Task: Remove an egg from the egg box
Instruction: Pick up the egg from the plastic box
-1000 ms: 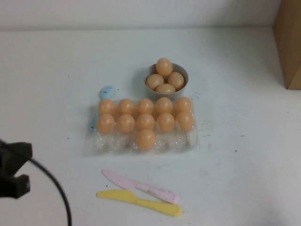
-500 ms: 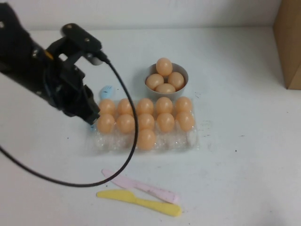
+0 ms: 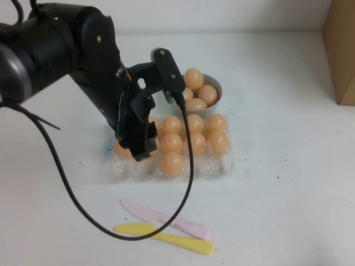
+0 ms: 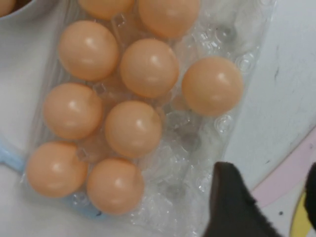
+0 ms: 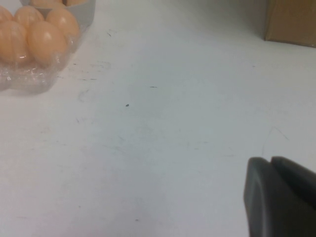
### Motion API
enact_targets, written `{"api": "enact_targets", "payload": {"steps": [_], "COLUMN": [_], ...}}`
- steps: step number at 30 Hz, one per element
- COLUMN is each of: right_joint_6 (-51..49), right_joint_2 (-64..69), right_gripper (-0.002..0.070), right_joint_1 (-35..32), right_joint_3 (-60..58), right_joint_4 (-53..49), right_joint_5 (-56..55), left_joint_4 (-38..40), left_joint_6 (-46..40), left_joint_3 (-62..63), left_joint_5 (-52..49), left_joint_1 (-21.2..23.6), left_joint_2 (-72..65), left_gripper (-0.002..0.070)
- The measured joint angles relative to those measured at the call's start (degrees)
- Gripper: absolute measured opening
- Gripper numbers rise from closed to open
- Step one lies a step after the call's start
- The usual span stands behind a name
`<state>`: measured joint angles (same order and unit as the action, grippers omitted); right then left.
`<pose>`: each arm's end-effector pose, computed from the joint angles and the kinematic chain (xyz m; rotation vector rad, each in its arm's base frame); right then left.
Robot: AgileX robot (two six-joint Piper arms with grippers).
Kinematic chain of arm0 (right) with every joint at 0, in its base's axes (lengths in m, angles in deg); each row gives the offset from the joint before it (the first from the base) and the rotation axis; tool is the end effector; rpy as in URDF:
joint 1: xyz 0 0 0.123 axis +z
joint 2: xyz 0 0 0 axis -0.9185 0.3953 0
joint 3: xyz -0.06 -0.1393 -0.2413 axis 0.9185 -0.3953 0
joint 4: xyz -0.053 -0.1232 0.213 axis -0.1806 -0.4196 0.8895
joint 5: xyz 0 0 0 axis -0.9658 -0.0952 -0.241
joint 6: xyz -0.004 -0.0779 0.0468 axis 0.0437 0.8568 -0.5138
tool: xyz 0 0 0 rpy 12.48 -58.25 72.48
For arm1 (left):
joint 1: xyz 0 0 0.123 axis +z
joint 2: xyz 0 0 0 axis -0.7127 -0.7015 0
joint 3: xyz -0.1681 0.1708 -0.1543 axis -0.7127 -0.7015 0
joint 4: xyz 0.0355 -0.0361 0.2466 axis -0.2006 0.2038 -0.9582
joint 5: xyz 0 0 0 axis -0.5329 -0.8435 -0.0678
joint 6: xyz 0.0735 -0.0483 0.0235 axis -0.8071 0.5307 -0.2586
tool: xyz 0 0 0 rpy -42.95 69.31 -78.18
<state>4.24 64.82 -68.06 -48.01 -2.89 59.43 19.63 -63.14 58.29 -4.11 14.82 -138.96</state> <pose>0.0506 0.0175 0.1713 -0.1443 1.8724 0.1590 0.3071 -0.1915 0.3015 1.6677 2.2315 -0.0788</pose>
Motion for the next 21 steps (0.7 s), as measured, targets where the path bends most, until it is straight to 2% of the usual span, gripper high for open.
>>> {"api": "enact_targets", "payload": {"steps": [2,3,6,11,21], "right_joint_6": [0.0,0.0,0.0,0.0,0.0], "right_joint_2": [0.0,0.0,0.0,0.0,0.0], "right_gripper": [-0.0017,-0.0017,-0.0017,-0.0017,-0.0017], "right_joint_1": [0.0,0.0,0.0,0.0,0.0], "right_joint_3": [0.0,0.0,0.0,0.0,0.0], "right_joint_4": [0.41,0.92,2.05,2.41,2.62], "right_joint_5": [0.0,0.0,0.09,0.09,0.09], "left_joint_4": [-1.42,-2.35,-4.77,-6.23,-5.56], "left_joint_6": [-0.99,-1.13,-1.36,-1.59,-5.57], "left_joint_3": [-0.13,-0.46,-2.16,-5.19,-6.46], "left_joint_5": [0.84,1.35,3.21,7.51,14.31], "left_joint_1": [0.0,0.25,1.8,4.46,6.68], "left_joint_2": [0.0,0.0,0.0,0.0,-3.44], "left_gripper": [0.0375,0.0419,0.0498,0.0519,0.0515]}}
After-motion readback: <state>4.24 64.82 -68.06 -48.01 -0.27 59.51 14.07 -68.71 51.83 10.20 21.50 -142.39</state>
